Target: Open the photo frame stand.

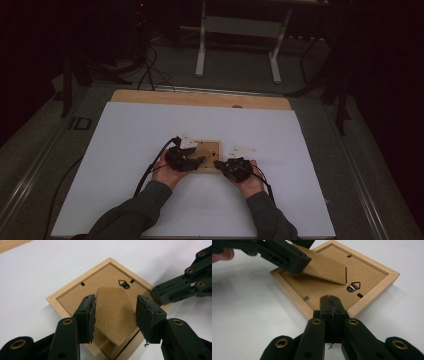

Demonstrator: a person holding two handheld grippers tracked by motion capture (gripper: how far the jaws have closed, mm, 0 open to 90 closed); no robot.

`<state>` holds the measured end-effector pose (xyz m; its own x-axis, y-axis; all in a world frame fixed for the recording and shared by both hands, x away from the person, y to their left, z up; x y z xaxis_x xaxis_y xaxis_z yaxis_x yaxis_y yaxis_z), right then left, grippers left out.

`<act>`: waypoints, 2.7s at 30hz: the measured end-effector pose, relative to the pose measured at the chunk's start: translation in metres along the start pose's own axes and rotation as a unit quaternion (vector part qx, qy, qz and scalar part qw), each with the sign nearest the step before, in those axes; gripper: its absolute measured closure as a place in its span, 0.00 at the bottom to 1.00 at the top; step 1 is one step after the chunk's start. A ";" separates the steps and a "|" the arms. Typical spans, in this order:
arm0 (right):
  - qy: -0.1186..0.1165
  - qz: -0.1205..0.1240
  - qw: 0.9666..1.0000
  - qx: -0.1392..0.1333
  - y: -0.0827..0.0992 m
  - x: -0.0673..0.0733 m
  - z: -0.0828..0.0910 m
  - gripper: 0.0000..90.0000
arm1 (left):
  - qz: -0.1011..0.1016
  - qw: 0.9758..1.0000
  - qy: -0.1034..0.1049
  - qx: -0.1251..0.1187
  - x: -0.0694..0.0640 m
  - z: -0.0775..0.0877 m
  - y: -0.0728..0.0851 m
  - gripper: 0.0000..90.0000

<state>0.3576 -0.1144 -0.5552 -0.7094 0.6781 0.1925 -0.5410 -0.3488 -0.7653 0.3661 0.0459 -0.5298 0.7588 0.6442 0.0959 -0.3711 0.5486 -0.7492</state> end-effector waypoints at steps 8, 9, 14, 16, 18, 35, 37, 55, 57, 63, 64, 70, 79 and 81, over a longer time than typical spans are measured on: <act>0.001 0.001 1.000 0.003 0.000 0.000 0.000 1.00 | 0.000 1.000 0.001 -0.002 0.002 0.002 -0.010 0.57; 0.001 0.002 1.000 0.002 0.000 0.000 0.000 1.00 | 0.001 1.000 0.002 -0.002 0.002 0.002 -0.010 0.57; 0.001 0.002 1.000 0.002 0.000 0.000 0.000 1.00 | 0.001 1.000 0.003 -0.002 0.002 0.001 -0.008 0.57; 0.000 0.001 1.000 0.001 0.000 0.000 0.000 1.00 | 0.002 1.000 0.004 -0.002 0.002 0.001 -0.007 0.57; 0.000 0.000 1.000 0.001 0.000 0.000 0.000 1.00 | 0.001 1.000 0.006 0.000 0.002 0.001 -0.005 0.57; -0.002 0.000 1.000 0.000 0.000 0.000 0.000 1.00 | 0.063 0.996 0.059 0.016 0.009 -0.002 0.016 0.44; -0.001 0.001 1.000 0.000 0.000 0.000 0.000 1.00 | 0.076 0.994 0.071 0.017 0.010 -0.003 0.017 0.46; -0.001 0.002 1.000 -0.001 0.000 -0.001 0.000 1.00 | 0.135 0.984 0.117 0.009 0.018 -0.005 0.010 0.50; -0.001 0.002 1.000 -0.001 0.000 -0.001 0.000 1.00 | 0.141 0.982 0.122 0.014 0.018 -0.007 0.012 0.49; -0.002 0.002 1.000 -0.001 0.000 -0.001 0.000 1.00 | 0.148 0.979 0.141 0.015 0.018 -0.007 0.010 0.57; -0.001 0.003 1.000 -0.001 0.000 -0.001 0.000 1.00 | 0.148 0.979 0.141 0.016 0.019 -0.007 0.010 0.57; -0.001 0.003 1.000 0.000 0.000 -0.001 0.000 1.00 | 0.155 0.976 0.148 0.027 0.019 -0.008 0.010 0.59; 0.010 0.009 1.000 0.001 -0.003 -0.004 0.003 1.00 | 0.129 0.982 0.132 0.026 0.017 -0.008 0.010 0.61; 0.017 0.003 1.000 -0.003 -0.005 -0.007 0.007 1.00 | 0.121 0.984 0.127 0.025 0.016 -0.007 0.010 0.61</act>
<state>0.3623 -0.1223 -0.5487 -0.6970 0.6973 0.1672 -0.5339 -0.3491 -0.7701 0.3782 0.0577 -0.5402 0.7522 0.6084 -0.2529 -0.5781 0.4254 -0.6963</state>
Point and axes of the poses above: each handheld gripper's, and its own axes: z roughly backward along the jaws, y roughly out of its underside, x roughly to its left, the point moved 5 cm from there along -z, roughly forward along the jaws, and after that the axes turned 9 degrees about -z, right-handed, at the moved point
